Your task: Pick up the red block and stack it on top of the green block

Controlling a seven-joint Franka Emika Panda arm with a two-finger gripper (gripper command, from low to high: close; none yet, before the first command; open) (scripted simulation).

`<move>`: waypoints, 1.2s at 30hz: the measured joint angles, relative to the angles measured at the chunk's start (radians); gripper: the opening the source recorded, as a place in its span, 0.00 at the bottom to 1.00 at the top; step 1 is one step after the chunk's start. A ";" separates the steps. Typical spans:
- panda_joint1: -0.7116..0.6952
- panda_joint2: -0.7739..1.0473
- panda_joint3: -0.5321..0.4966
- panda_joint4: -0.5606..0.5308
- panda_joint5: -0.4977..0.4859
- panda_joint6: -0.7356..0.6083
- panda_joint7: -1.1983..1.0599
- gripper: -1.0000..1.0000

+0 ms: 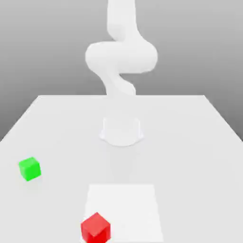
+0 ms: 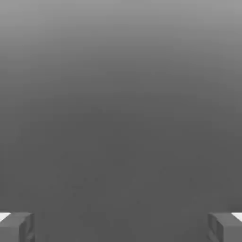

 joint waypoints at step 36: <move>-0.177 1.111 0.053 -0.086 -0.077 0.468 0.652 0.00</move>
